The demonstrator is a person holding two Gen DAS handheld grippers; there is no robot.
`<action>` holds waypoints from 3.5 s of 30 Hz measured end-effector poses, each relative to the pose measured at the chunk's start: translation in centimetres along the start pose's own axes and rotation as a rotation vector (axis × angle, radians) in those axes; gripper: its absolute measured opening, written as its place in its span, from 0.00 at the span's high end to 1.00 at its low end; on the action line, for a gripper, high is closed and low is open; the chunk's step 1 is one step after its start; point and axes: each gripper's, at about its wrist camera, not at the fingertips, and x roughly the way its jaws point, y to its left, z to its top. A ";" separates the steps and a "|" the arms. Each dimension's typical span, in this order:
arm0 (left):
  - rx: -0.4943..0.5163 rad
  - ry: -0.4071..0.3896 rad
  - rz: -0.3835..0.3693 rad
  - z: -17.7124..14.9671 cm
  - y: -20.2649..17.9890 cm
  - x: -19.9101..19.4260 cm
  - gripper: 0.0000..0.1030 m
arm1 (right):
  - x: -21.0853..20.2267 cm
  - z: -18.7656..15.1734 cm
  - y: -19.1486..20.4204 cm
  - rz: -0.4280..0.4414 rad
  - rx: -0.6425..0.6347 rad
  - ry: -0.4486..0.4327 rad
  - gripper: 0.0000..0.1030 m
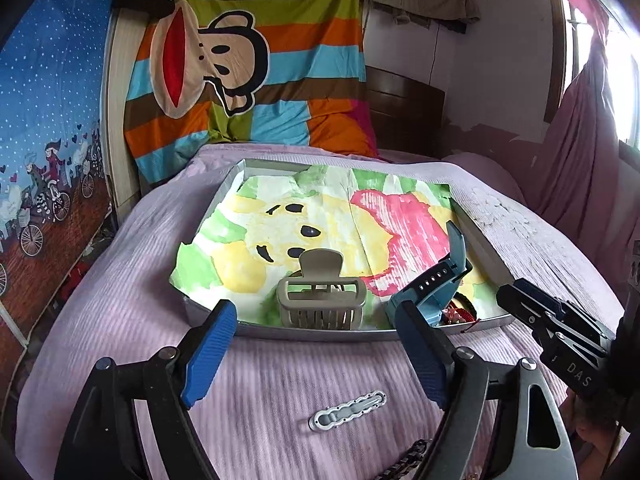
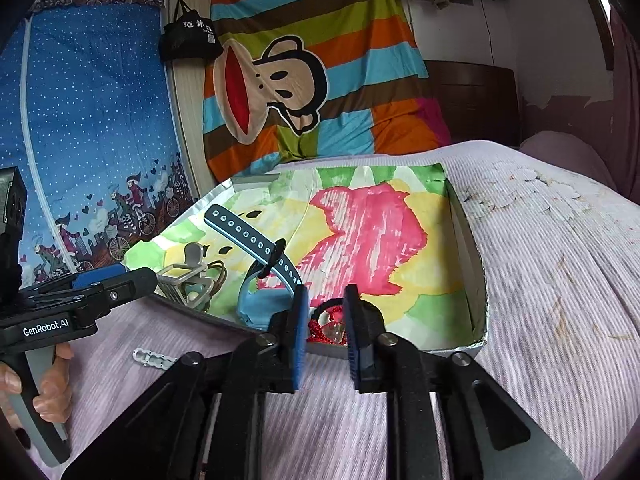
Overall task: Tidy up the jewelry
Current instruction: 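Carry the claw clip with left tool into tray while right tool carries red keychain there, then withdraw both tools from the tray back over the bed, then grasp a gold earring with the right tool while left tool grasps black beaded bracelet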
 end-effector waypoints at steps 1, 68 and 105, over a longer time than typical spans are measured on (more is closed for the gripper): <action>0.002 -0.015 0.004 -0.2 0.1 -0.4 0.16 | -0.5 -0.1 0.1 0.001 0.003 -0.017 0.65; 0.182 0.214 -0.221 -8.0 -1.0 -2.5 0.44 | -8.7 -9.6 5.5 0.085 -0.242 0.122 0.45; 0.274 0.279 -0.215 -9.0 -3.8 -0.7 0.88 | -3.8 -9.8 4.0 0.062 -0.056 0.253 0.88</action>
